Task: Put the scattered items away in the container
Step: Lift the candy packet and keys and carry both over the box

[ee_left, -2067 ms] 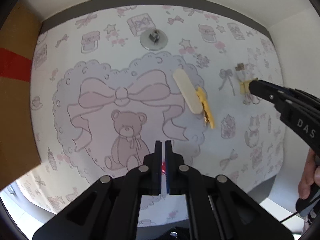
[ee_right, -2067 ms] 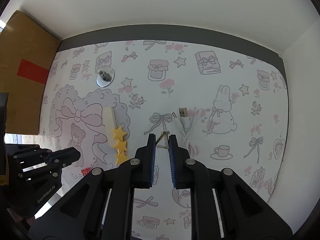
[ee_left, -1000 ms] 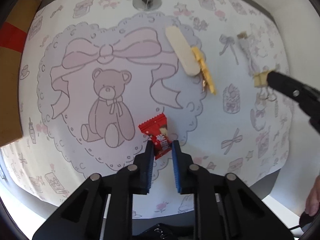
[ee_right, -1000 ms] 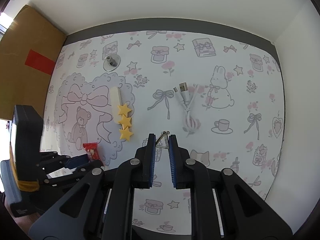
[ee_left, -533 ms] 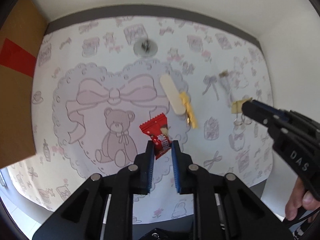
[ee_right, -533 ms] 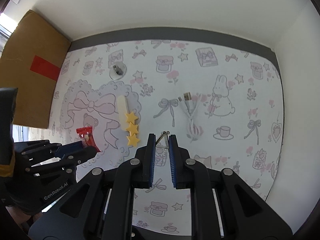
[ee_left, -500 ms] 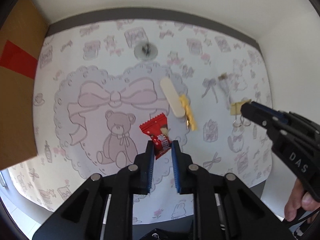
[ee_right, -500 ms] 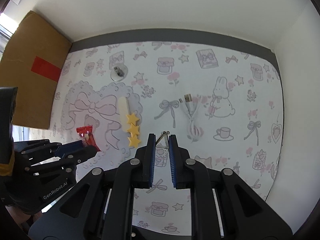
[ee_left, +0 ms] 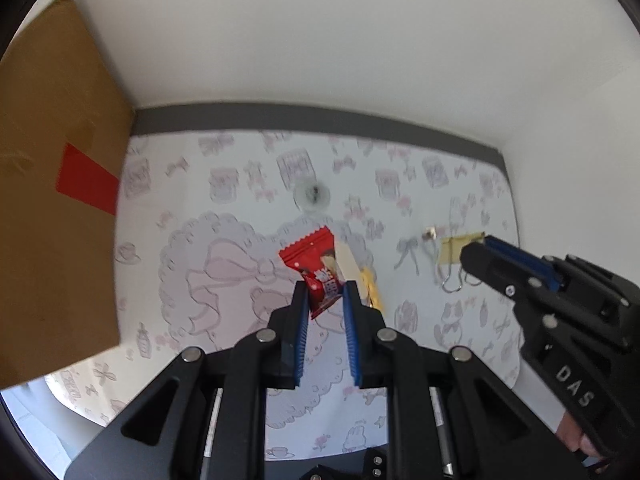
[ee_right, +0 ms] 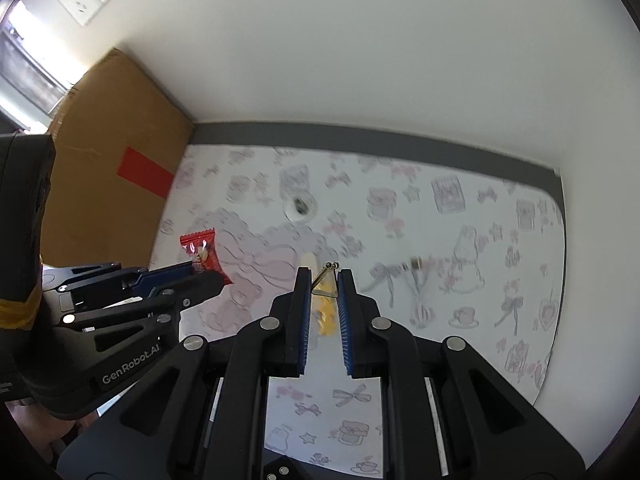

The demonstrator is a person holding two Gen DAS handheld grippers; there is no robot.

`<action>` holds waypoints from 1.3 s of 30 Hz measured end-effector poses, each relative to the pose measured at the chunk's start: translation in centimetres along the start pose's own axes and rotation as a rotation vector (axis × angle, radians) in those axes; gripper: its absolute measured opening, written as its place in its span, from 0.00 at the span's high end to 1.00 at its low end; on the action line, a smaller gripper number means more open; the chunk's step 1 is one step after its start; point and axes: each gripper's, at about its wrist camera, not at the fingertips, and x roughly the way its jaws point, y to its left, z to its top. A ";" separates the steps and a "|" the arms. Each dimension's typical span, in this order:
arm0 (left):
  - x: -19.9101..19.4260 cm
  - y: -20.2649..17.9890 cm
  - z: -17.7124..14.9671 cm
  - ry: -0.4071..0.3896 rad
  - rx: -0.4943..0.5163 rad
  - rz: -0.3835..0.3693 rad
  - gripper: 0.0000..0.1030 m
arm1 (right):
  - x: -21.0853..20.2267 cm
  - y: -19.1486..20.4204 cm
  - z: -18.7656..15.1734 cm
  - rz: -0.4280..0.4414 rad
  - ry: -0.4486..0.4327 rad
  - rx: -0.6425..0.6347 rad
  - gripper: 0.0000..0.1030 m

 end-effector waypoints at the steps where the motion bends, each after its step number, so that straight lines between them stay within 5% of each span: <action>1: -0.4 0.1 0.3 -0.010 -0.004 0.001 0.83 | -0.3 0.4 0.3 0.000 -0.008 -0.009 0.87; 18: -8.6 3.7 3.7 -0.203 -0.072 0.028 0.83 | -4.3 6.7 6.0 0.021 -0.112 -0.146 0.87; 39: -16.4 11.0 3.6 -0.371 -0.209 0.103 0.83 | -7.0 17.8 11.5 0.084 -0.195 -0.360 0.87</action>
